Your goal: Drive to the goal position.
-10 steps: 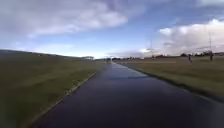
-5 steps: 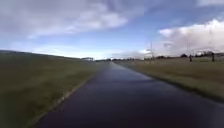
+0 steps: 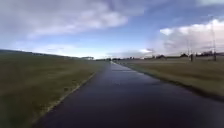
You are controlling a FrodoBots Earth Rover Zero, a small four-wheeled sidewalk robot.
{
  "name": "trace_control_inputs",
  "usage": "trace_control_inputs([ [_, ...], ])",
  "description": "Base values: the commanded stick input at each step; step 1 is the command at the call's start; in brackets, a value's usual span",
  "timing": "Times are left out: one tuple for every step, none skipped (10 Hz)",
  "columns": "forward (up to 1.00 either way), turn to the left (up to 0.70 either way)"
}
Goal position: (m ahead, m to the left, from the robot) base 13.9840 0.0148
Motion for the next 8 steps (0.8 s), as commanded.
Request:
trace_control_inputs([
  [1.00, 0.00],
  [1.00, 0.00],
  [1.00, 0.00],
  [1.00, 0.00],
  [1.00, 0.00],
  [1.00, 0.00],
  [1.00, 0.00],
  [1.00, 0.00],
])
